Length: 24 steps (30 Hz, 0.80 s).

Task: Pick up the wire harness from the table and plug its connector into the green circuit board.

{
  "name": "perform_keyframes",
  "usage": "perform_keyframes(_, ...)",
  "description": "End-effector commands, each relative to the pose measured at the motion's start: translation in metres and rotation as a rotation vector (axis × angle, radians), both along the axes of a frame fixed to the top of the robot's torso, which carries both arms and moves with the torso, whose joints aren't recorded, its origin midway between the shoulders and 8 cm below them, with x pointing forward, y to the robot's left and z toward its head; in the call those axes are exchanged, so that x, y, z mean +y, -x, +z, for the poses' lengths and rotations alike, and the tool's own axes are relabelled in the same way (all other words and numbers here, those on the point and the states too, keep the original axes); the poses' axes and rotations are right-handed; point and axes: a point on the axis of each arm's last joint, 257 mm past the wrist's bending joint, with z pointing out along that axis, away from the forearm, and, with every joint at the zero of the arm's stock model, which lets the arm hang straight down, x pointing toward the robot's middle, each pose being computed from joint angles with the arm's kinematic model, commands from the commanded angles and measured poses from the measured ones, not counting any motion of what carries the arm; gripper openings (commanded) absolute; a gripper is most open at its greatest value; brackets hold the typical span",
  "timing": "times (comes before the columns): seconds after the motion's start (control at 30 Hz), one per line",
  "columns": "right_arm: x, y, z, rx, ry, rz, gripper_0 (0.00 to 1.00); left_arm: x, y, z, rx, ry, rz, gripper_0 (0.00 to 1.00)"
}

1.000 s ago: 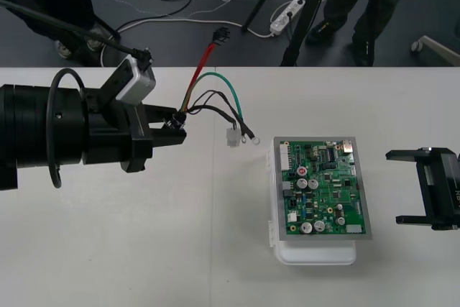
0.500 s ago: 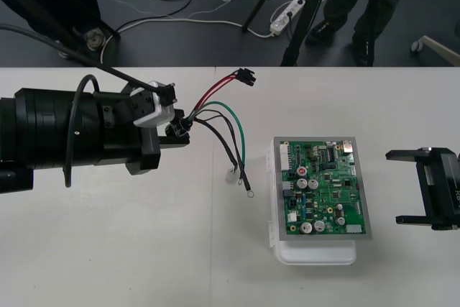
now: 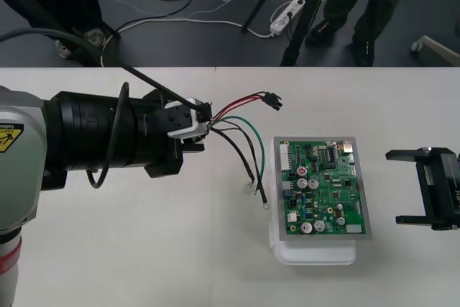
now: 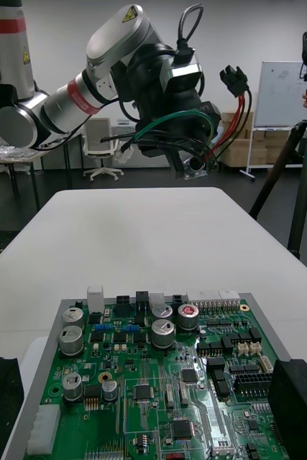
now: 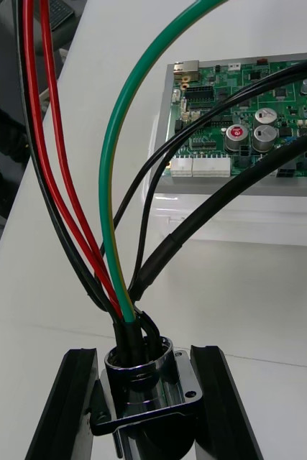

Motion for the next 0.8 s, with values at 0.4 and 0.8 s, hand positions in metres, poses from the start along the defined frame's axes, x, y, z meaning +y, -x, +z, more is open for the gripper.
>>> perform_keyframes(0.4,0.020,0.006,0.031,0.059,-0.100,0.058,1.00,-0.038,-0.025,0.045,-0.230,0.063,-0.019,0.00)
perform_keyframes(0.8,0.032,0.021,0.071,0.210,-0.166,0.039,1.00,-0.046,-0.041,0.047,-0.244,0.130,0.009,0.00)
